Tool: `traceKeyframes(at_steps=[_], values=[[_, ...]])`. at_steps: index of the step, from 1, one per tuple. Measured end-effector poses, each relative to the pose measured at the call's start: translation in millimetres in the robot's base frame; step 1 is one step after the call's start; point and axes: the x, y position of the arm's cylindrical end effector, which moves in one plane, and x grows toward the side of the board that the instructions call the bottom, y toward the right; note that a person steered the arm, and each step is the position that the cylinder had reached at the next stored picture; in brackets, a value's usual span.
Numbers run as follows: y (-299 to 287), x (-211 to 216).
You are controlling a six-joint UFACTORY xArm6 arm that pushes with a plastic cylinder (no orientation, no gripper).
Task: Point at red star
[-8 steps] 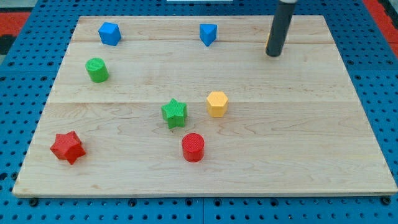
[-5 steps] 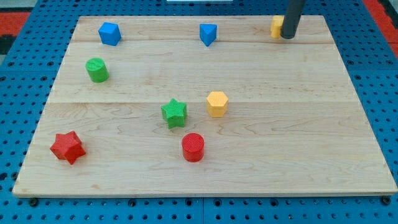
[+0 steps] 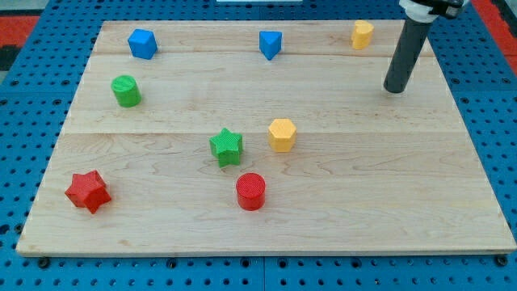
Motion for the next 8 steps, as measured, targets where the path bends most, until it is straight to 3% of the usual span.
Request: traceKeyframes(at_steps=[2, 3, 5, 6, 7, 8], values=[[0, 0], [-33, 48], [-115, 221], [-225, 254], [-359, 241], [-432, 215]])
